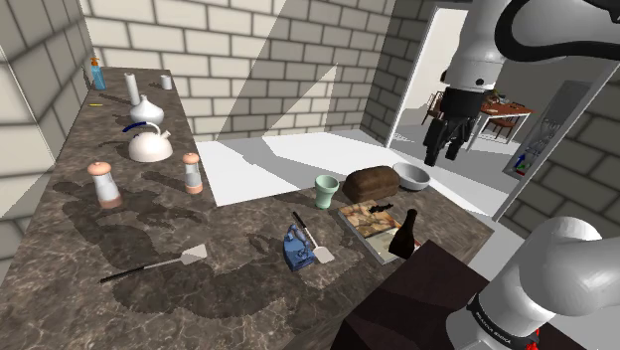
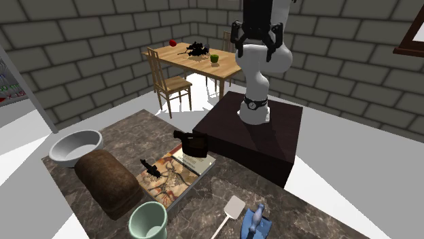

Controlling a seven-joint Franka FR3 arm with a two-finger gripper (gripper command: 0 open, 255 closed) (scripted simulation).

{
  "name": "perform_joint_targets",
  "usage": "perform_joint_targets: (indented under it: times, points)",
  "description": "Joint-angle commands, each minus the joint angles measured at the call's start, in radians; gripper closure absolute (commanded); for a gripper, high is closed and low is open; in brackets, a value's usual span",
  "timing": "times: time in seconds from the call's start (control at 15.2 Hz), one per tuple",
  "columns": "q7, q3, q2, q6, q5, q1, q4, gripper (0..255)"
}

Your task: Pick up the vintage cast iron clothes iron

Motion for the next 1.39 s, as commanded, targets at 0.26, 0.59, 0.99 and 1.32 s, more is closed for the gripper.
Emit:
perform_joint_targets:
  times: [0.26, 0.59, 0.99, 1.32]
  points:
    - [0.024, -0.014, 0.003, 0.138, -0.030, -0.042, -0.117, 0]
    - [0.057, -0.035, 0.039, 0.321, -0.070, -0.099, -0.241, 0]
    - [0.102, -0.066, 0.136, 0.561, -0.125, -0.178, -0.353, 0]
    - [0.145, -0.094, 0.268, 0.777, -0.177, -0.251, -0.411, 0]
